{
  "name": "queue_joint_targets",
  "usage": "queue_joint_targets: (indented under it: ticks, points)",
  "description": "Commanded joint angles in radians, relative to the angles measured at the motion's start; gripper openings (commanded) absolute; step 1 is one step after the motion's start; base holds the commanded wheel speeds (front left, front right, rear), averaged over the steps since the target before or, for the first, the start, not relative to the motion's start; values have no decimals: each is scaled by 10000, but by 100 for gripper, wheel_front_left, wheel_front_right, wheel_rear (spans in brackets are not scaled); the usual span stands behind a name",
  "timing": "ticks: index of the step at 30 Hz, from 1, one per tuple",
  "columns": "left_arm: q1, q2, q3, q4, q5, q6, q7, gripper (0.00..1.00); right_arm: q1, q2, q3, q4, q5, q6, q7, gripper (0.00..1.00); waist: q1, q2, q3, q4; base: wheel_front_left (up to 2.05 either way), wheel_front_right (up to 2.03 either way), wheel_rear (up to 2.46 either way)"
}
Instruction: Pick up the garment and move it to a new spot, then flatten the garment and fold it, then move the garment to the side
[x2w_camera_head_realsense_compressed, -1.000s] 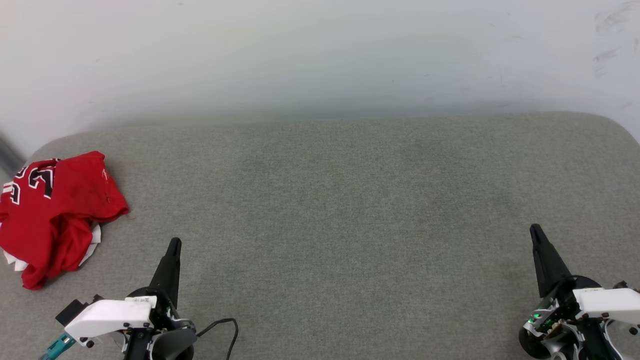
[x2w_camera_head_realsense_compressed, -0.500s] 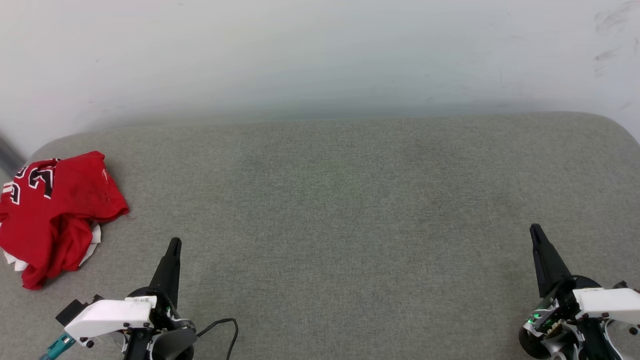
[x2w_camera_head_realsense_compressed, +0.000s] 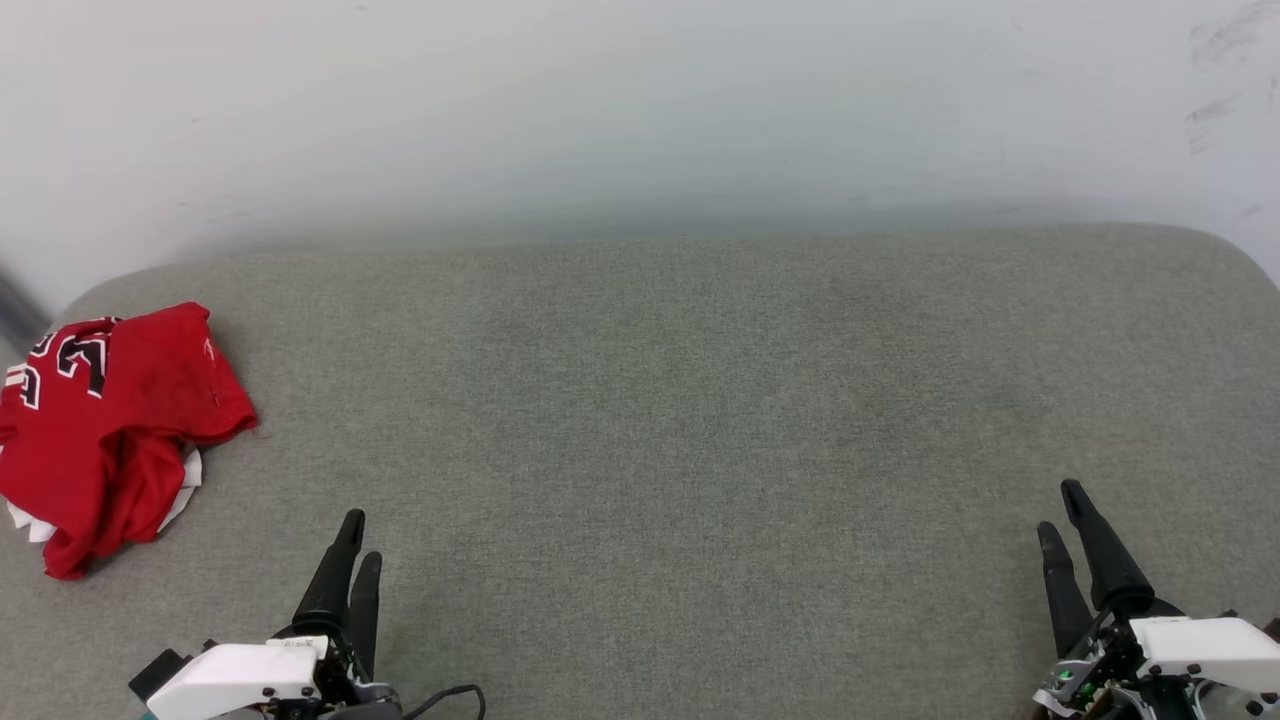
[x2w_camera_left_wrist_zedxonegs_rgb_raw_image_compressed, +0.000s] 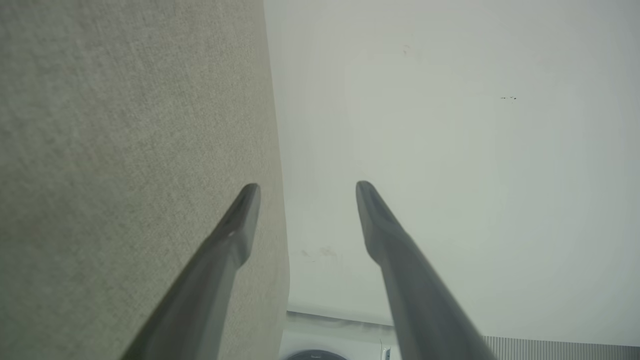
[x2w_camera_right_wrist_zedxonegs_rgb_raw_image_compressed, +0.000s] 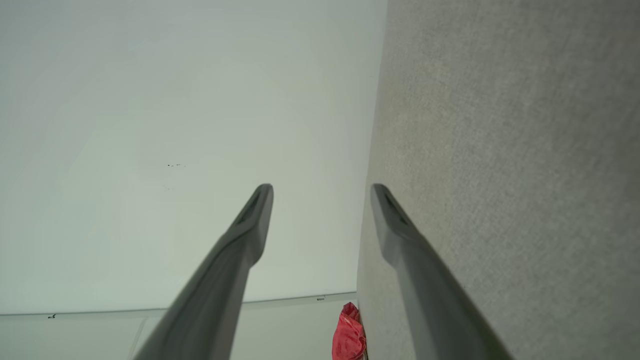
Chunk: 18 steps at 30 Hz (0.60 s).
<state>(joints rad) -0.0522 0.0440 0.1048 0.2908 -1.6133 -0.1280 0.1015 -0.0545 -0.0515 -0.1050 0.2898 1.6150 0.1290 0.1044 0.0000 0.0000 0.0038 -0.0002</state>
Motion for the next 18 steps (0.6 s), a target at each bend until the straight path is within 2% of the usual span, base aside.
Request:
queue_joint_targets:
  ticks: [1,10,18]
  points:
    - [-150,28,-33,-257,100,-9,-112,100,-143,-1,95,-255,-97,16,-119,100,0,0,3,-2,0,0,0]
    - [0,34,127,-406,626,-12,-552,100,-51,0,246,-450,-618,17,-561,100,0,0,18,-9,0,0,0]
    - [62,39,401,-436,1624,-15,-905,100,-67,1,0,-474,-2280,18,-917,100,0,0,19,-7,0,0,0]
